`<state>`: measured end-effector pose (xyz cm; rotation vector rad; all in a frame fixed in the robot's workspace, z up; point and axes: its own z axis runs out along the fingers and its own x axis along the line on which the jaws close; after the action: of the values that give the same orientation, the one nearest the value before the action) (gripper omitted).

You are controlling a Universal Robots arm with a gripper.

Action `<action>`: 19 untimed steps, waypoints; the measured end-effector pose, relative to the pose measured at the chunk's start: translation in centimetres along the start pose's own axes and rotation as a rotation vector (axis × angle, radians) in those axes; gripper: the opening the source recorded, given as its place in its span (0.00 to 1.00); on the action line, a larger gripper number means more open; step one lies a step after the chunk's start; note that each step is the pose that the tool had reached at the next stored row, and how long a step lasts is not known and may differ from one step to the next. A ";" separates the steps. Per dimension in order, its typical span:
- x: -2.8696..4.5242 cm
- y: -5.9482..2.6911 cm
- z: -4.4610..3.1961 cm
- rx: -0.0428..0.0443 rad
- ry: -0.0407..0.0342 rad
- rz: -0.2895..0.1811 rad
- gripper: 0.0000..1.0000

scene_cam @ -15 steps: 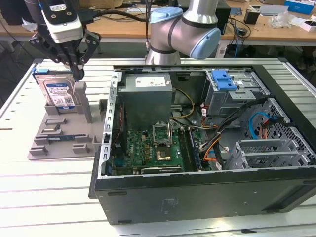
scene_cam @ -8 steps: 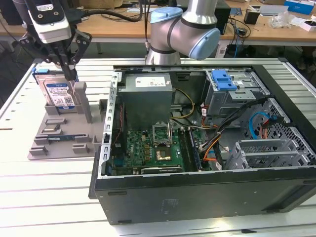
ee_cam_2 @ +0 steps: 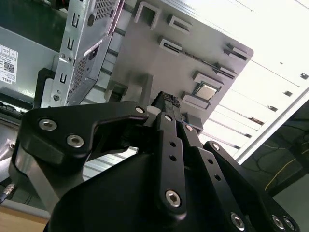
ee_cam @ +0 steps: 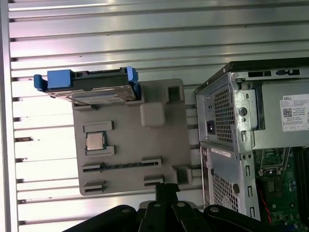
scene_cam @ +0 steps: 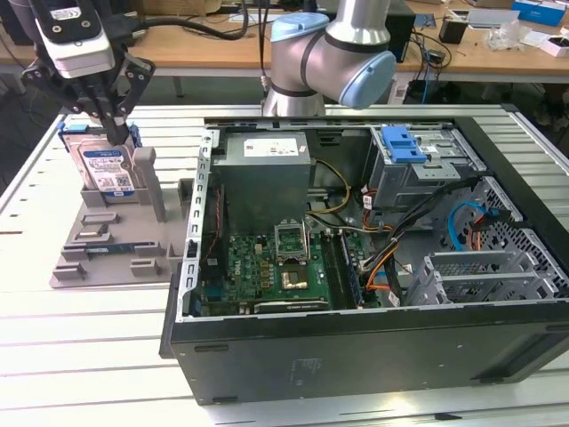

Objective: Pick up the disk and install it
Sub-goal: 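Reach for the disk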

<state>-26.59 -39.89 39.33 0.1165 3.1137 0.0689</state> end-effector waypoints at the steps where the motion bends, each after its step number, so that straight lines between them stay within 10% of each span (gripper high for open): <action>1: 0.16 -0.01 0.00 -0.0001 -0.0001 0.000 0.11; 19: 3.60 -0.25 -0.09 0.0000 0.0000 0.000 0.11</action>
<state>-30.20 -39.87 39.32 0.1167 3.1136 0.0689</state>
